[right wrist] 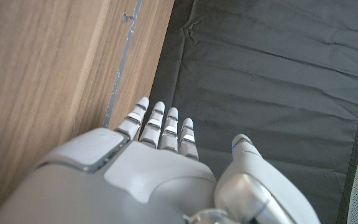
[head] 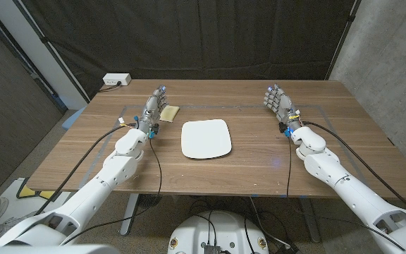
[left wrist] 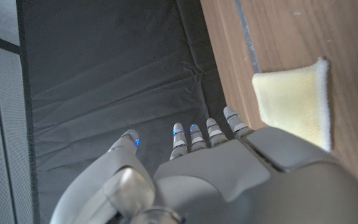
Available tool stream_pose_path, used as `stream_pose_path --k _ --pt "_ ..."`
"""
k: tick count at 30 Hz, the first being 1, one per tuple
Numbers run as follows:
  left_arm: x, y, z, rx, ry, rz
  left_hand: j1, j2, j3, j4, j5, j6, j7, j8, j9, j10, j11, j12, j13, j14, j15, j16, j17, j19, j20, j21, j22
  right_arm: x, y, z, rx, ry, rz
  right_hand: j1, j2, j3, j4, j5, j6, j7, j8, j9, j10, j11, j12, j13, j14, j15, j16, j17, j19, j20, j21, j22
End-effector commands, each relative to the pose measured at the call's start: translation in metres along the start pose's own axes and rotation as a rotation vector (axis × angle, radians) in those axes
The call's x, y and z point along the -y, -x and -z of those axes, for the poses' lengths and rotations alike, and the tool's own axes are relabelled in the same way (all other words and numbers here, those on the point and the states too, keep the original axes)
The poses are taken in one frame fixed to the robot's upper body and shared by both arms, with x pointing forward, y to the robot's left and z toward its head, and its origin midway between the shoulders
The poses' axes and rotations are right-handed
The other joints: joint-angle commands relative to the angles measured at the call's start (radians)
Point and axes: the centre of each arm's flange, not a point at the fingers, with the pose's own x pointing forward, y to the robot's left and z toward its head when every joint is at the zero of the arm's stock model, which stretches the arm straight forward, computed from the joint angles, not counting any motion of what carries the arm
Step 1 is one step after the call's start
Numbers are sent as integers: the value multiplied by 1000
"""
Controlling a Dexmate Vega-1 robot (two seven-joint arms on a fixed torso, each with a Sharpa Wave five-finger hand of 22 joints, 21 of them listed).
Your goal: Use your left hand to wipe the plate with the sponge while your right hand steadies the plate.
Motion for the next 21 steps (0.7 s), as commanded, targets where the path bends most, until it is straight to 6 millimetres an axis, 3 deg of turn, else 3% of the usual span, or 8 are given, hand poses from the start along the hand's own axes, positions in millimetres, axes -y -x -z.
stream_pose_path --k 1,5,8,16,21 --pt "-5 4 -11 67 -127 -38 9 -43 6 -2 -35 -157 -64 -71 -23 -110 -28 -48 -7 -79 3 -24 5 -52 -11 -22 3 -4 1 0 13 6 10 14 -6 10 -11 4 -53 -20 -21 -1 -58 -9 -28 3 -47 14 -24 1 -30 -1 -12 5" --pt "-8 6 -21 101 -308 -118 11 -63 -2 -10 -38 -145 -75 -72 -31 -97 -34 -46 -13 -75 5 -18 1 -55 -10 -26 2 -4 1 0 9 2 4 15 -7 11 -12 4 -48 -22 -18 -1 -59 -9 -28 3 -50 15 -25 1 -32 -2 -13 5" --pt "-10 6 -29 112 -430 -169 25 -91 -11 -29 -39 -79 -84 -58 -45 -40 -37 -34 -25 -35 -3 -3 -8 -4 -25 -15 -1 -5 1 0 8 1 2 15 -7 12 -13 4 -41 -21 -15 -1 -55 -7 -27 2 -50 17 -24 0 -33 -2 -14 6" --pt "-17 -2 -42 49 -543 -165 38 -100 -11 -42 -38 -29 -83 -47 -52 -1 -35 -26 -32 -13 1 2 -13 24 -18 -11 -3 -5 3 1 5 1 3 14 -7 12 -13 4 -30 -21 -11 -2 -51 -7 -26 2 -49 20 -23 1 -32 -3 -14 6" --pt "-19 -8 -49 38 -656 -142 48 -98 -7 -49 -38 -11 -74 -44 -54 10 -20 -26 -34 -16 4 -1 -15 25 -18 -13 -3 -5 4 1 3 3 3 13 -6 13 -13 4 -26 -20 -10 -2 -48 -7 -25 1 -49 21 -22 1 -31 -2 -14 6"
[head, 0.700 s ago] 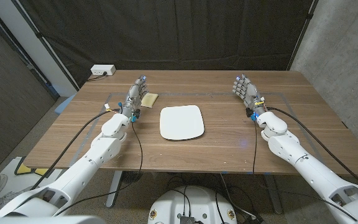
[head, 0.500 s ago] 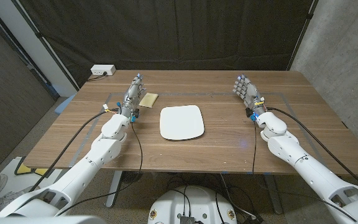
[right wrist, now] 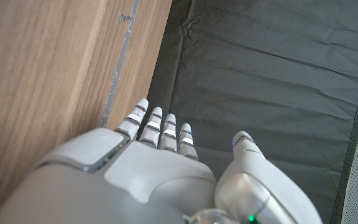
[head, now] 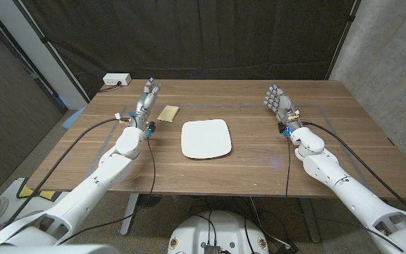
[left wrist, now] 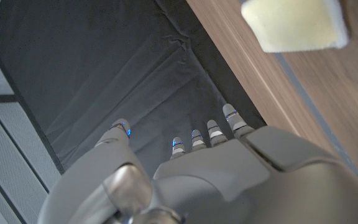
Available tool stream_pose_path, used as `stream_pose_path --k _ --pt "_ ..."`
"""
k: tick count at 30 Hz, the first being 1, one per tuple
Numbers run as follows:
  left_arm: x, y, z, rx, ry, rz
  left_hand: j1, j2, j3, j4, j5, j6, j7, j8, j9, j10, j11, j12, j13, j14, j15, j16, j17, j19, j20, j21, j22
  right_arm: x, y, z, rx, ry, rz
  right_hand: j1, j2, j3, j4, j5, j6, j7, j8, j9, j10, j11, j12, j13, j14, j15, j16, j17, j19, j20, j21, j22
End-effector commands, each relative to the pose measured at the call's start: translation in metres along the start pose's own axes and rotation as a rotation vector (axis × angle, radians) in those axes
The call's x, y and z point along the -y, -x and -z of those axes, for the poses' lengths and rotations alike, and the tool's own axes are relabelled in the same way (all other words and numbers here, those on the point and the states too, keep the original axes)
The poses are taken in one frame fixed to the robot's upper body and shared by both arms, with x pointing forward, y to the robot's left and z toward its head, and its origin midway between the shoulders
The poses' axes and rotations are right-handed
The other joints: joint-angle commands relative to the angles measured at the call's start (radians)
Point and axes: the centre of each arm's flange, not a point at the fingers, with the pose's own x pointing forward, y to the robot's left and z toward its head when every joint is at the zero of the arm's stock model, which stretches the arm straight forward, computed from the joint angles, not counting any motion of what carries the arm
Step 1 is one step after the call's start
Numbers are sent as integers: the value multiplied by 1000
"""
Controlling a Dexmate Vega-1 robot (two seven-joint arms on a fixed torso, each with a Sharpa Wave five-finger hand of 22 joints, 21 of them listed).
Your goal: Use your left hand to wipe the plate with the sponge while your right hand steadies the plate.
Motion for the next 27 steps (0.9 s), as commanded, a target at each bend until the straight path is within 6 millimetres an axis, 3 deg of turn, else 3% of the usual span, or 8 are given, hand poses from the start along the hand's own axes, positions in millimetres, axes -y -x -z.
stream_pose_path --k 1,16,27 --pt "-15 -14 -21 8 -275 -2 15 8 2 -8 2 8 -1 3 -1 3 1 3 2 4 5 2 2 0 -2 5 0 -1 2 1 -6 1 0 5 2 2 -2 4 9 4 7 1 8 5 0 1 -1 2 2 3 -6 1 -6 1" --pt "-19 -36 -25 20 -587 97 45 21 16 -27 -1 84 10 18 -6 67 -14 14 -5 33 -6 8 -2 22 -8 5 0 -5 3 -2 -29 41 -14 3 2 3 -2 5 21 5 10 0 34 6 9 1 0 4 4 3 -6 1 -6 2" --pt "-8 -51 -31 39 -720 193 67 22 23 -44 -1 148 11 32 -9 123 -26 23 -8 74 -28 18 -5 49 -11 9 0 -34 -5 -26 -72 249 -96 8 6 9 -6 6 40 2 15 0 55 6 15 0 5 4 6 2 -4 0 -6 2"
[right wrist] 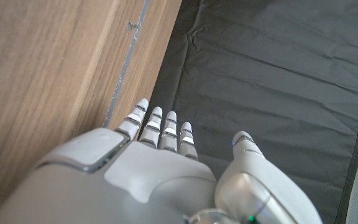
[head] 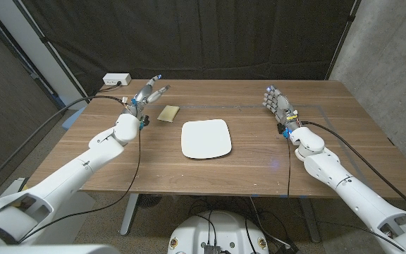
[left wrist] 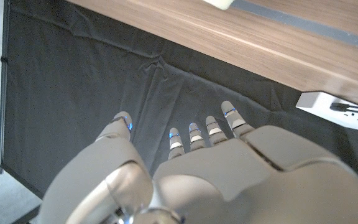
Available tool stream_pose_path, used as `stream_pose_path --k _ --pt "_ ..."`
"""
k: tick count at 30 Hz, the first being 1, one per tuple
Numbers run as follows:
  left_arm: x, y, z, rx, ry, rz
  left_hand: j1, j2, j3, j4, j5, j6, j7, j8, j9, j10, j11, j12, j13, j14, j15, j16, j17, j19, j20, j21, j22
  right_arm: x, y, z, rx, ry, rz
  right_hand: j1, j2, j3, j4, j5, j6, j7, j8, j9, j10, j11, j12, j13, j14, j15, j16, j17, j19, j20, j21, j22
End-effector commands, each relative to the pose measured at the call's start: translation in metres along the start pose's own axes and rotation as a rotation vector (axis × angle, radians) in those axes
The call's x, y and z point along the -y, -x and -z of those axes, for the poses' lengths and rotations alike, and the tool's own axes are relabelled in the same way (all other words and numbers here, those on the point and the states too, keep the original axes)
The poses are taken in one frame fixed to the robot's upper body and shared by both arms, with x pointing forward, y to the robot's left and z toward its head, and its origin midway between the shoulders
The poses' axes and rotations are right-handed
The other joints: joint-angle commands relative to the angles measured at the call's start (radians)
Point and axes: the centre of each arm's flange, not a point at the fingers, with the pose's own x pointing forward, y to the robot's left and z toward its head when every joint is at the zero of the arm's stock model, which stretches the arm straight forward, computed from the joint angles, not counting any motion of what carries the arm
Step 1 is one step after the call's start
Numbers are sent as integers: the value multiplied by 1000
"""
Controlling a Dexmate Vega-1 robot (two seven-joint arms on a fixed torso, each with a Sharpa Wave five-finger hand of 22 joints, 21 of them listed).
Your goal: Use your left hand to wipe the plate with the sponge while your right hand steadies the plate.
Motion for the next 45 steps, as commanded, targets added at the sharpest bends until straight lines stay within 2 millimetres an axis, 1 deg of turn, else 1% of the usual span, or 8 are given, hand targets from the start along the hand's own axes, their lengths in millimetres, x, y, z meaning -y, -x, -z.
stream_pose_path --k 1,4,10,23,28,31,38,45 --pt "2 -16 -6 26 -184 91 18 -1 5 -10 -1 21 -4 7 0 21 -7 5 1 25 -8 12 -1 21 1 10 -1 -26 -7 -27 -27 181 -76 10 7 10 -7 6 19 -1 11 0 15 -4 9 3 7 3 6 0 -3 0 -6 2" --pt "4 -18 -9 32 -222 112 26 -3 6 -16 -1 44 -8 11 0 41 -15 6 0 54 -17 19 -2 42 3 14 -1 -35 -9 -35 -29 237 -91 19 11 16 -14 7 30 -5 13 -1 31 -8 14 3 18 2 9 -1 1 -3 -5 2" --pt "5 -22 -13 51 -265 138 43 -10 9 -32 1 112 -1 27 -2 82 -25 9 -2 90 -35 23 -4 77 -9 22 -2 -53 -9 -48 -53 355 -79 64 43 51 -35 14 80 -15 23 -2 89 -25 29 1 68 -19 19 -3 34 -24 7 3" --pt "9 -27 -14 25 -408 208 71 -20 14 -55 1 176 4 38 -2 123 -44 4 -4 141 -61 28 -7 136 -6 35 -3 -81 -8 -59 -146 633 -95 93 54 82 -40 17 148 -16 32 -2 171 -32 47 0 130 -43 24 -3 70 -32 20 3" --pt "9 -25 -13 3 -469 200 92 -28 17 -72 1 223 7 46 0 179 -54 8 -4 234 -103 47 -7 199 -3 49 -6 -91 -7 -61 -171 718 -115 106 56 92 -45 18 161 -16 32 -2 180 -43 47 -1 143 -51 24 -4 78 -36 23 4" --pt "8 -22 -13 -19 -516 181 99 -36 17 -79 1 258 6 53 1 228 -58 15 -4 293 -113 59 -6 238 15 56 -8 -97 -5 -62 -185 746 -127 112 55 97 -48 18 172 -19 33 -3 190 -46 49 -1 152 -58 24 -4 84 -37 25 4" --pt "8 -18 -11 -77 -612 153 109 -65 10 -94 1 278 -1 49 2 281 -57 20 -1 364 -104 67 -4 317 19 73 -9 -106 -1 -63 -197 766 -160 118 53 102 -51 18 181 -20 33 -3 195 -52 48 -1 158 -59 22 -4 86 -38 26 4" --pt "11 -19 -7 -116 -668 148 112 -86 3 -101 3 263 -14 39 1 275 -44 13 1 353 -82 54 -3 330 33 72 -10 -111 2 -64 -200 774 -169 121 48 103 -53 17 184 -17 32 -3 198 -47 47 -1 159 -59 20 -4 88 -37 27 4"
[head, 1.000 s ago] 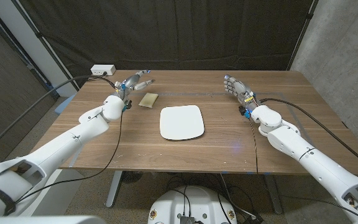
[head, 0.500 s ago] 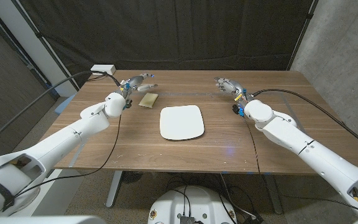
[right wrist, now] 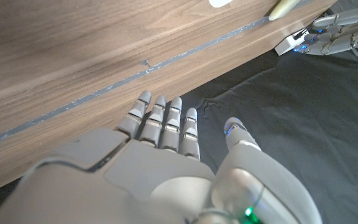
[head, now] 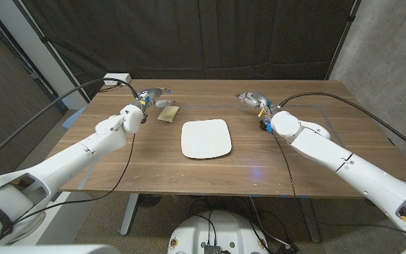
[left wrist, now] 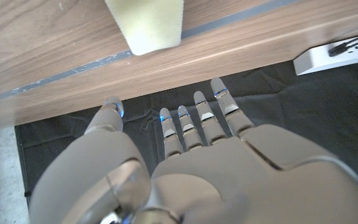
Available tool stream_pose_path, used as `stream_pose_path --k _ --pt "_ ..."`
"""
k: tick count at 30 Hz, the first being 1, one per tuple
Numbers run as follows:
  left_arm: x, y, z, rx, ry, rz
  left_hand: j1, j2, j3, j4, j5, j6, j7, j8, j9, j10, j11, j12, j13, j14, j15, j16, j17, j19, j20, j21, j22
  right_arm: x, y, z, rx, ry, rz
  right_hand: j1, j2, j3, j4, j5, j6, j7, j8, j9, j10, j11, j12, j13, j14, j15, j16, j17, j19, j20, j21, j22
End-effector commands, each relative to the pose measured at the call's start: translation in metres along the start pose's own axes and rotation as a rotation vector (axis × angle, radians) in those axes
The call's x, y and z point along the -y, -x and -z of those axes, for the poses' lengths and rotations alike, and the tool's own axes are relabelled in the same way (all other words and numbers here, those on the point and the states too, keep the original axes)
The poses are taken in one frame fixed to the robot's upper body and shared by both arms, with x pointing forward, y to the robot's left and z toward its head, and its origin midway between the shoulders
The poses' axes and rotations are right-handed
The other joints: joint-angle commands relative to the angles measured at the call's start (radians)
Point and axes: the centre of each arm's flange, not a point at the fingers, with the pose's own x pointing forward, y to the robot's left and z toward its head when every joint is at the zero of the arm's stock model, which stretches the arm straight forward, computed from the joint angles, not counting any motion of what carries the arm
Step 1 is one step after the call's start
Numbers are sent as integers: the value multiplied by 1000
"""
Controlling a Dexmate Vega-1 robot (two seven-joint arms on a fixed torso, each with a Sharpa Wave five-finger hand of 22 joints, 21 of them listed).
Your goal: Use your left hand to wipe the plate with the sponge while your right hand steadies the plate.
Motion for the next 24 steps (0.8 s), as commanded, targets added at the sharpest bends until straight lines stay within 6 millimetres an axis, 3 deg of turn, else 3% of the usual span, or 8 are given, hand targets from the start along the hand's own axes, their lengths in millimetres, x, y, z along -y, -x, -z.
stream_pose_path --k 1,10,14,16,18,22,24 --pt "6 1 2 -89 -122 -5 -4 -27 -2 -6 3 -7 -12 -7 3 5 11 2 3 2 -30 -6 3 14 2 3 -1 -8 7 -11 -10 59 -24 16 -5 9 -1 5 11 3 2 2 11 1 4 3 7 1 3 3 12 2 11 4" --pt "16 -5 -2 -105 -162 14 34 -75 -11 -33 16 48 -26 -2 4 86 13 13 6 92 -46 1 2 145 -23 28 -3 -10 11 -14 -15 63 -24 20 -12 9 -5 3 12 4 -2 2 11 3 1 3 7 0 0 3 10 3 10 4" --pt "20 -9 -3 -112 -157 23 39 -89 -18 -34 18 74 -28 3 6 112 37 13 5 110 -47 1 1 183 -33 33 -4 -11 13 -13 -19 61 -26 22 -16 9 -8 2 12 4 -4 2 9 1 -1 3 6 1 -2 3 11 4 10 4" --pt "22 -10 -4 -110 -165 15 39 -91 -20 -34 18 79 -27 3 6 101 41 5 4 110 -45 -1 1 185 -35 31 -4 -11 14 -12 -19 61 -28 22 -19 8 -9 1 12 4 -4 2 9 3 -2 3 6 2 -2 3 10 5 10 4" --pt "24 -13 -5 -101 -159 26 39 -93 -23 -32 19 87 -51 2 5 90 43 -5 3 100 -36 -8 1 190 -35 29 -5 -12 14 -12 -20 61 -28 21 -21 7 -9 0 12 4 -5 2 10 4 -2 3 6 3 -3 3 10 5 10 4" --pt "29 -16 -9 -91 -159 33 39 -96 -29 -26 19 69 -64 -18 2 38 51 -39 -1 72 -25 -29 0 188 -28 15 -5 -12 13 -11 -22 61 -32 20 -23 6 -9 -1 12 4 -6 2 10 4 -4 3 6 4 -3 3 9 6 9 4" --pt "31 -17 -11 -86 -160 41 37 -95 -31 -23 19 52 -65 -30 2 34 40 -44 -2 63 -26 -35 0 186 -28 11 -5 -12 13 -11 -23 62 -32 20 -23 6 -9 -1 12 4 -7 2 10 6 -4 3 5 4 -4 4 8 7 9 4"
